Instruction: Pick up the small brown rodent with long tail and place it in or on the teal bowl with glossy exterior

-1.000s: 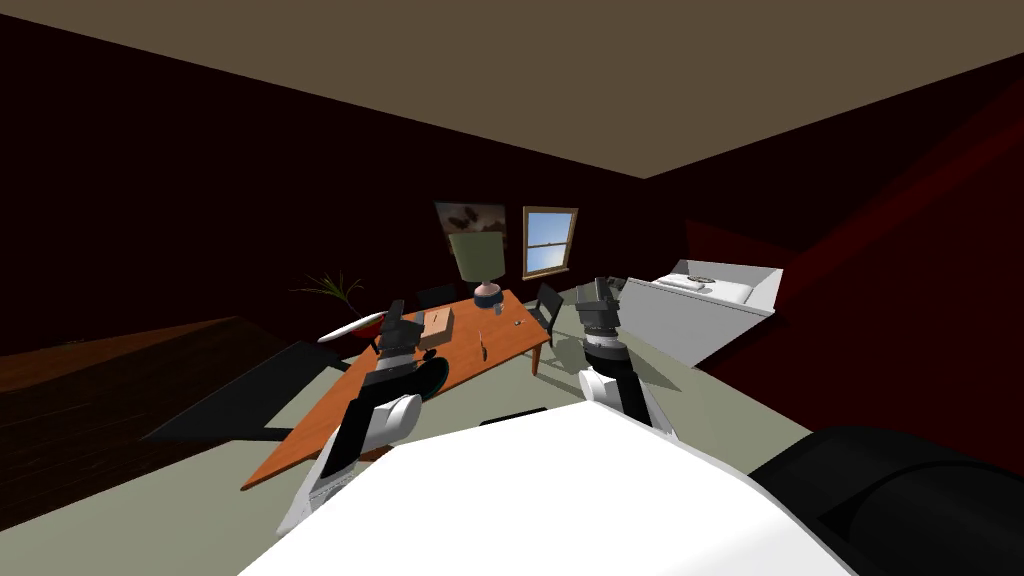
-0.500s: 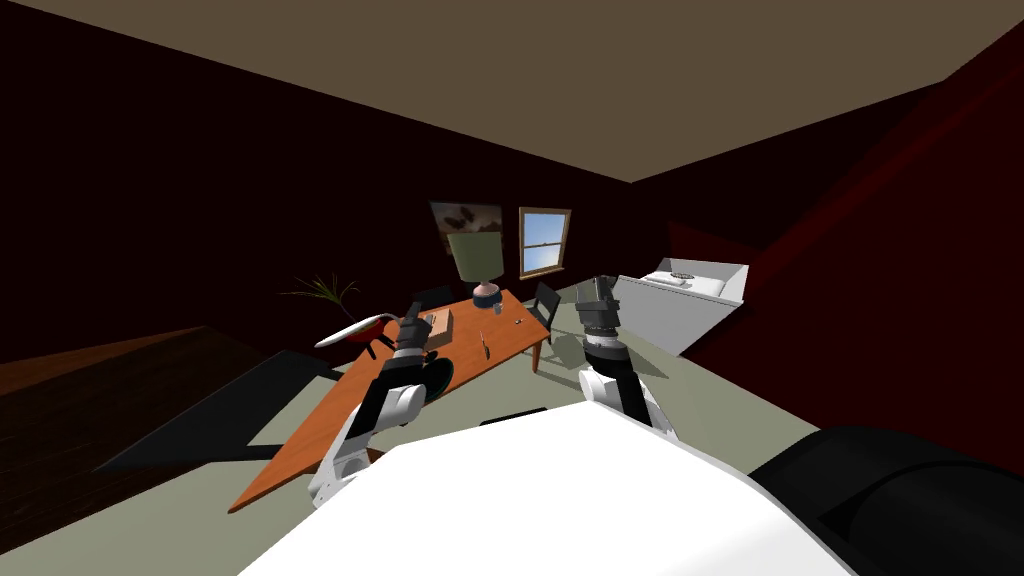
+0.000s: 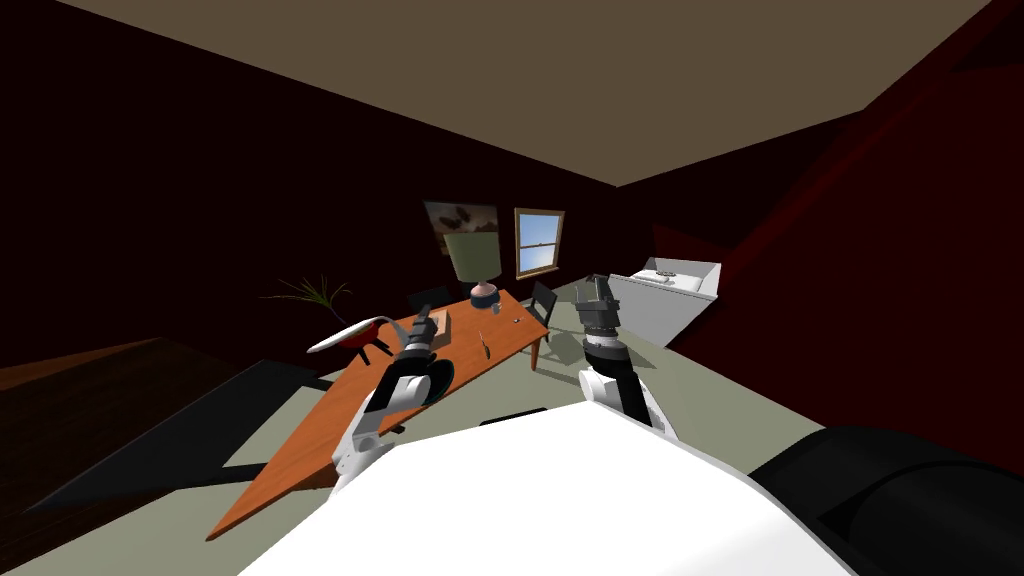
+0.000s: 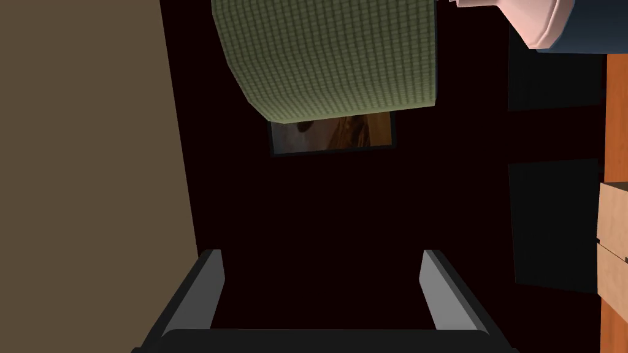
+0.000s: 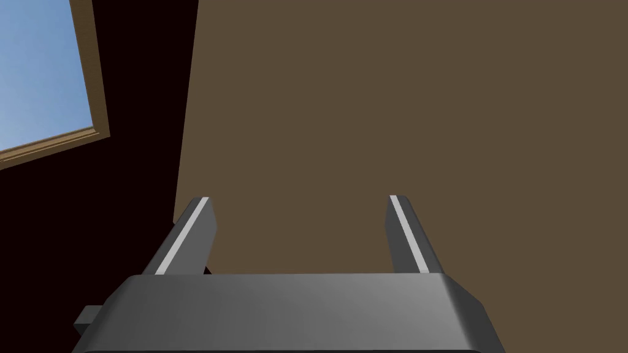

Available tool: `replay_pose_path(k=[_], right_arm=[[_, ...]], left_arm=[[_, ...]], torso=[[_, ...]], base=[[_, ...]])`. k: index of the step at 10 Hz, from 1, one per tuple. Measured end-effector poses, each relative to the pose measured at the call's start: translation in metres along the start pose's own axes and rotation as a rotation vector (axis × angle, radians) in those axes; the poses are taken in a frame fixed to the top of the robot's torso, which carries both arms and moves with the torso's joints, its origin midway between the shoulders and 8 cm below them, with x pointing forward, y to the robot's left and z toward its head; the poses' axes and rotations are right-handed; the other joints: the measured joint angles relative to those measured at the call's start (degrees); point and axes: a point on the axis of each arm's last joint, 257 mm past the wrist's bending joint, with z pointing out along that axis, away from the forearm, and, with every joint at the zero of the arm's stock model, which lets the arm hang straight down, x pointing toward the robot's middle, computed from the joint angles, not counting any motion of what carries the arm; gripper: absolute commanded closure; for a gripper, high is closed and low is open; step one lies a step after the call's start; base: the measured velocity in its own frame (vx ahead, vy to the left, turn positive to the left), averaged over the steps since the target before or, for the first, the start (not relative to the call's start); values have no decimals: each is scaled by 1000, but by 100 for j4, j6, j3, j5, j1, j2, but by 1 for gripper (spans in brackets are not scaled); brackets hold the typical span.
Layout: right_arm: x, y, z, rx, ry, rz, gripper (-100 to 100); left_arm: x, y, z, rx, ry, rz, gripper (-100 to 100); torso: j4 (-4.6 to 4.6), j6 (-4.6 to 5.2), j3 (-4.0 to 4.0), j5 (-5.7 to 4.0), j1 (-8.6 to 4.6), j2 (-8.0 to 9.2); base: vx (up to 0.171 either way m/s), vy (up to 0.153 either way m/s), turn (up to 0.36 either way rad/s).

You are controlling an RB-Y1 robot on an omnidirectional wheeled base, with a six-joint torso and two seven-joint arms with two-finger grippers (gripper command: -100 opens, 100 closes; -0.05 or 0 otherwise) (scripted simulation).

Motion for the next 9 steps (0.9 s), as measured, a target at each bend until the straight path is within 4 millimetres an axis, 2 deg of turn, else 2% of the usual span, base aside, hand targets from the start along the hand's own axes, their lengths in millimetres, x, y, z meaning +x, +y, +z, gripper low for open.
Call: replay_pose_path(k=[2, 6, 9], right_arm=[[0, 0, 0, 0, 0, 0, 0], [0, 0, 0, 0, 0, 0, 0], [0, 0, 0, 0, 0, 0, 0]], left_arm=[[0, 22, 5, -51, 9, 8, -100], [13, 69, 23, -179, 46, 26, -100], [22, 104, 24, -270, 72, 39, -100]], torso=[[-1, 0, -2, 0, 3, -3], [0, 2, -1, 0, 3, -3], [-1, -2, -2, -1, -5, -5]], base=[[-10, 50, -90], [-18, 54, -117], [-9, 26, -71]])
